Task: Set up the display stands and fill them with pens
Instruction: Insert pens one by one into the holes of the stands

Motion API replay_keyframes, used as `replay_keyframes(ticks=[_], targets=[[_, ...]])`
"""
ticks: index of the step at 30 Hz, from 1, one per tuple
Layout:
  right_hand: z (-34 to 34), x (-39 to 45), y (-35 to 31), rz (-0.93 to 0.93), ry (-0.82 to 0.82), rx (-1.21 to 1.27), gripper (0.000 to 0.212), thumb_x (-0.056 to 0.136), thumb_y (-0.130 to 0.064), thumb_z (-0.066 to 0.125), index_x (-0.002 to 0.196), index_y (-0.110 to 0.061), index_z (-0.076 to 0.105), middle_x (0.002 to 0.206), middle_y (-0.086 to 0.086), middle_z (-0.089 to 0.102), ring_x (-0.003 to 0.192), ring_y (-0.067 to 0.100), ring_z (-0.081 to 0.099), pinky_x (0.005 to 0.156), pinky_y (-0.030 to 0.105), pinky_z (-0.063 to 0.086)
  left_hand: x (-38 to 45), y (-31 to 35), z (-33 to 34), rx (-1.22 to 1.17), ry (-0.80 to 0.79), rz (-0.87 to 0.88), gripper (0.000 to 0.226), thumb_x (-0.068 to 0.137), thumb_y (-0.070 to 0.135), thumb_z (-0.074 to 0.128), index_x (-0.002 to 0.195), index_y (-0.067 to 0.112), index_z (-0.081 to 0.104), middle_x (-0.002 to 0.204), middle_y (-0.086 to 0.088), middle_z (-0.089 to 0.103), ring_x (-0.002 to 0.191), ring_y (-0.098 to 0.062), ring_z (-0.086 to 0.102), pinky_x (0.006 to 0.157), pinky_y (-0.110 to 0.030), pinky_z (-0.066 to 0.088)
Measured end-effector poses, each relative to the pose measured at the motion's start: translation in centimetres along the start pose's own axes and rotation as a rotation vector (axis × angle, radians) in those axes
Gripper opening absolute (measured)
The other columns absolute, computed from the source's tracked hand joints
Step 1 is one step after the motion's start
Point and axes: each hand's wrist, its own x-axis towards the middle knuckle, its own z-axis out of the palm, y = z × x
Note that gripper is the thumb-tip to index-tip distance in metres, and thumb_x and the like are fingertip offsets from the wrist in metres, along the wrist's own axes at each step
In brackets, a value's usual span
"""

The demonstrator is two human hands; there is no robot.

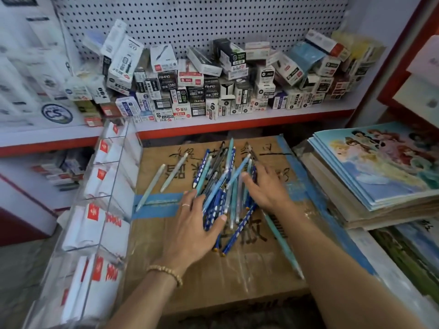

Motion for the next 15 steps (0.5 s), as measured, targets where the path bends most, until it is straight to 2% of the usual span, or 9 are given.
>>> replay_keyframes(ticks=[2, 4, 5, 6, 7, 9, 11, 13, 15], targets=[[0.8, 0.6, -1.0, -0.105, -0.046, -0.097, 0.068, 0.102, -0.055, 0.032, 0.155, -0.014, 0.025, 0.163, 0.009, 0.024, 0.15, 0.026, 0.019, 0.122, 0.047, 0.01, 1.2, -0.1, -0.2, -0.083, 0.027, 0.049, 0.078, 0.089, 0.07, 0.039, 0.151, 0.025, 0.027, 0.161, 0.013, 0.008, 0.15, -0.01, 0.012, 0.112, -0.038, 0.035], [0.7, 1.3, -1.7, -0.186, -0.024, -0.089, 0.059, 0.102, -0.051, 0.037, 0.146, -0.012, 0.041, 0.149, 0.013, 0.045, 0.138, 0.03, 0.039, 0.114, 0.045, 0.029, 2.9, -0.6, -1.3, -0.144, 0.143, 0.039, 0.073, 0.09, 0.066, 0.043, 0.148, 0.022, 0.035, 0.16, 0.009, 0.016, 0.148, -0.013, 0.018, 0.116, -0.04, 0.029], [0.4, 1.7, -2.1, -0.188, 0.001, -0.052, 0.052, 0.102, -0.05, 0.04, 0.135, -0.011, 0.05, 0.136, 0.015, 0.054, 0.126, 0.033, 0.048, 0.103, 0.042, 0.038, 4.0, -1.1, -2.1, -0.131, 0.225, -0.017, 0.069, 0.092, 0.061, 0.045, 0.147, 0.02, 0.038, 0.159, 0.002, 0.021, 0.147, -0.017, 0.021, 0.115, -0.04, 0.027], [0.1, 2.3, -2.3, -0.167, 0.025, -0.009, 0.048, 0.101, -0.049, 0.042, 0.125, -0.01, 0.054, 0.125, 0.015, 0.058, 0.116, 0.035, 0.053, 0.092, 0.04, 0.043, 5.1, -1.7, -2.9, -0.103, 0.29, -0.109, 0.065, 0.094, 0.057, 0.047, 0.145, 0.018, 0.039, 0.156, -0.006, 0.028, 0.146, -0.022, 0.024, 0.114, -0.042, 0.027], [-0.3, 3.0, -2.3, -0.138, 0.038, 0.026, 0.047, 0.101, -0.05, 0.042, 0.122, -0.009, 0.053, 0.122, 0.016, 0.057, 0.113, 0.037, 0.054, 0.087, 0.04, 0.043, 6.2, -2.3, -3.5, -0.065, 0.337, -0.202, 0.063, 0.094, 0.054, 0.049, 0.143, 0.015, 0.041, 0.15, -0.013, 0.036, 0.143, -0.028, 0.029, 0.115, -0.046, 0.027], [-0.8, 4.7, -2.5, -0.094, 0.005, 0.061, 0.054, 0.101, -0.052, 0.041, 0.133, -0.009, 0.046, 0.134, 0.018, 0.05, 0.122, 0.038, 0.049, 0.094, 0.041, 0.042, 8.2, -3.3, -4.0, 0.033, 0.347, -0.332, 0.062, 0.094, 0.056, 0.047, 0.134, 0.009, 0.045, 0.14, -0.021, 0.046, 0.137, -0.037, 0.036, 0.115, -0.054, 0.028], [-1.0, 6.8, -3.3, -0.081, -0.077, 0.077, 0.062, 0.101, -0.055, 0.039, 0.147, -0.014, 0.036, 0.148, 0.018, 0.04, 0.134, 0.038, 0.041, 0.105, 0.044, 0.038, 9.3, -3.8, -3.7, 0.069, 0.266, -0.403, 0.068, 0.094, 0.061, 0.04, 0.134, 0.007, 0.044, 0.141, -0.023, 0.046, 0.137, -0.039, 0.036, 0.114, -0.054, 0.028], [-0.6, 9.1, -4.8, -0.116, -0.169, 0.03, 0.07, 0.1, -0.061, 0.035, 0.156, -0.023, 0.022, 0.162, 0.013, 0.024, 0.146, 0.035, 0.028, 0.117, 0.049, 0.028, 10.0, -4.2, -3.1, 0.102, 0.19, -0.39, 0.08, 0.094, 0.068, 0.028, 0.146, 0.007, 0.035, 0.153, -0.02, 0.037, 0.145, -0.035, 0.027, 0.12, -0.05, 0.019], [0.2, 10.9, -6.1, -0.197, -0.237, -0.12, 0.073, 0.099, -0.064, 0.029, 0.159, -0.025, 0.014, 0.167, 0.007, 0.009, 0.152, 0.03, 0.013, 0.121, 0.054, 0.015, 10.5, -4.2, -2.9, 0.138, 0.153, -0.316, 0.085, 0.094, 0.07, 0.018, 0.153, 0.01, 0.028, 0.16, -0.013, 0.028, 0.15, -0.028, 0.018, 0.123, -0.045, 0.01]])
